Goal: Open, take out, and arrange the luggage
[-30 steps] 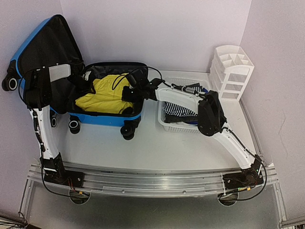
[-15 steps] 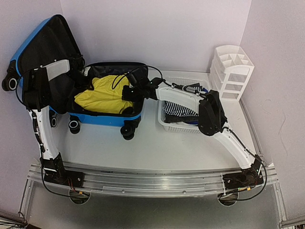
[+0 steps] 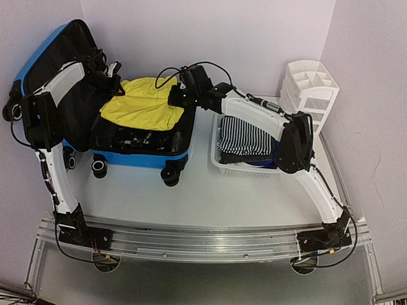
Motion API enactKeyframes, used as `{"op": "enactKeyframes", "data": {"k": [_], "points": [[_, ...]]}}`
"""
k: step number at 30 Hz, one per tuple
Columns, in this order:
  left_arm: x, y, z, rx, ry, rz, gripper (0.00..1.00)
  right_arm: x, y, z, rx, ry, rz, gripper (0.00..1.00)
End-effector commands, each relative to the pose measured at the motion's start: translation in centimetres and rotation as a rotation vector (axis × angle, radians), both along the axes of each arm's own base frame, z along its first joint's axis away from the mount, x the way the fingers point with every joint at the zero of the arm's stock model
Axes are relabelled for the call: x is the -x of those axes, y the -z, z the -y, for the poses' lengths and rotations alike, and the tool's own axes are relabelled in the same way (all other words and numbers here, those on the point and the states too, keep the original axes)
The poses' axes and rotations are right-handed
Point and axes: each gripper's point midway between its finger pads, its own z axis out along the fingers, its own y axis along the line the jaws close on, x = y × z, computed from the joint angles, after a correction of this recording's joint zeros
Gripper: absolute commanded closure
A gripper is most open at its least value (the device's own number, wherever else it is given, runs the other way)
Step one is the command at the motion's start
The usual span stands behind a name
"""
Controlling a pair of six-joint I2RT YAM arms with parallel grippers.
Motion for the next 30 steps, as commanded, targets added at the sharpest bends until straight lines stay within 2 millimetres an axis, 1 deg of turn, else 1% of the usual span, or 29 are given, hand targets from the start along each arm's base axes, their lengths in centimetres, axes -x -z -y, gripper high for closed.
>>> {"op": "enactKeyframes", "data": {"k": [1, 4, 6, 7, 9, 12, 13, 16, 17, 19, 20, 22, 25, 28, 30], "points": [[0.2, -7.2, 1.0, 0.048, 0.026, 0.152, 1.00, -1.2, -9.9, 1.7, -0.125, 0.037, 0.167, 1.00], [0.4, -8.6, 2.0, 0.077, 0.049, 0.176, 1.00, -1.5, -11.3, 2.4, -0.133, 0.039, 0.187, 1.00], [0.6, -9.2, 3.3, 0.113, 0.061, 0.178, 1.00, -1.6, -12.0, 3.2, -0.123, 0.040, 0.199, 1.00], [0.7, -9.4, 4.2, 0.123, 0.072, 0.182, 1.00, -1.6, -12.8, 3.9, -0.123, 0.042, 0.206, 1.00], [1.1, -9.6, 6.5, 0.144, 0.105, 0.187, 1.00, -1.7, -13.0, 5.3, -0.109, 0.037, 0.196, 1.00], [1.5, -9.7, 10.3, 0.181, 0.152, 0.187, 1.00, -1.5, -13.7, 8.2, -0.093, 0.036, 0.177, 1.00], [1.5, -9.7, 11.5, 0.195, 0.158, 0.189, 1.00, -1.4, -13.6, 9.3, -0.085, 0.036, 0.165, 1.00], [1.3, -9.6, 14.8, 0.255, 0.171, 0.183, 1.00, -1.3, -12.8, 12.9, -0.063, 0.051, 0.116, 1.00], [1.5, -9.7, 16.3, 0.273, 0.190, 0.182, 1.00, -0.9, -12.3, 14.1, -0.052, 0.056, 0.097, 1.00], [2.1, -9.6, 19.4, 0.299, 0.239, 0.178, 1.00, 0.0, -11.6, 16.7, -0.032, 0.080, 0.064, 1.00], [2.8, -9.5, 21.5, 0.312, 0.273, 0.172, 1.00, 0.4, -11.4, 18.0, -0.027, 0.097, 0.052, 1.00], [3.8, -8.9, 24.9, 0.337, 0.327, 0.158, 1.00, 1.1, -11.0, 20.9, -0.011, 0.133, 0.036, 1.00], [5.6, -7.3, 29.6, 0.362, 0.390, 0.122, 1.00, 2.8, -9.9, 24.7, 0.016, 0.176, 0.003, 1.00], [7.0, -5.4, 32.8, 0.374, 0.415, 0.076, 1.00, 4.8, -8.0, 28.7, 0.044, 0.228, -0.054, 1.00], [8.1, -3.7, 34.6, 0.381, 0.418, 0.028, 1.00, 6.2, -6.3, 30.7, 0.055, 0.250, -0.102, 1.00]]}}
